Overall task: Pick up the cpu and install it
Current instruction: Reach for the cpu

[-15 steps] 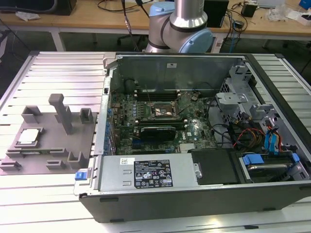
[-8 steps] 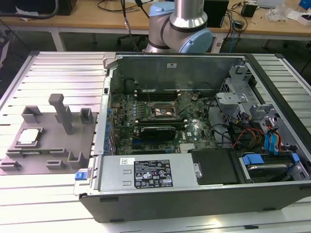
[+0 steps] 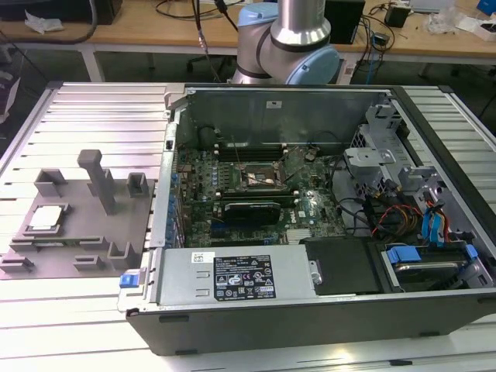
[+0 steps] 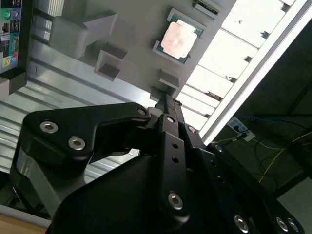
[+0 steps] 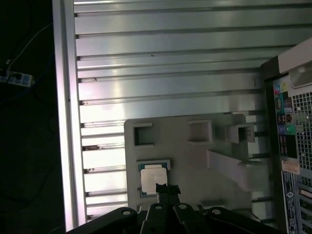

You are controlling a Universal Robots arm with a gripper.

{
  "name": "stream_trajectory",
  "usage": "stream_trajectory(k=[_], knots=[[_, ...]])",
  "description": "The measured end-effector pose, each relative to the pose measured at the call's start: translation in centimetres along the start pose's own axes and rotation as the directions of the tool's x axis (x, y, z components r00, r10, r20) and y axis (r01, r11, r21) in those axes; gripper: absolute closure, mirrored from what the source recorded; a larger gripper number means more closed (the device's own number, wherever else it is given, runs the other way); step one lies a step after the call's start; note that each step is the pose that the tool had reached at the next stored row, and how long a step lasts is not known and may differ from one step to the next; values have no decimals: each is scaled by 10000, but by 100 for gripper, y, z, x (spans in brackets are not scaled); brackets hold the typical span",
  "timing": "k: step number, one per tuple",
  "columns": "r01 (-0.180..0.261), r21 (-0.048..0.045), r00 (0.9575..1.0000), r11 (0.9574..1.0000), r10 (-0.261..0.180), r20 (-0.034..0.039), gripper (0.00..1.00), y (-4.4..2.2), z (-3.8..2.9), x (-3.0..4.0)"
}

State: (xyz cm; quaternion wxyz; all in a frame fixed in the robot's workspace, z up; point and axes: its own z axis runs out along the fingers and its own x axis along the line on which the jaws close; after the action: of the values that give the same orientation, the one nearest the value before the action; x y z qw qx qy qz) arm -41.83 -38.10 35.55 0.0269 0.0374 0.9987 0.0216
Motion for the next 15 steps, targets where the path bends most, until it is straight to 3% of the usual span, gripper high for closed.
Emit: stream_trajectory(k=[8,15], knots=[[0,1,10000,10000,0,-16,89,-149,237,-60],[-1,2,10000,10000,1,-31,89,-224,392,-90]])
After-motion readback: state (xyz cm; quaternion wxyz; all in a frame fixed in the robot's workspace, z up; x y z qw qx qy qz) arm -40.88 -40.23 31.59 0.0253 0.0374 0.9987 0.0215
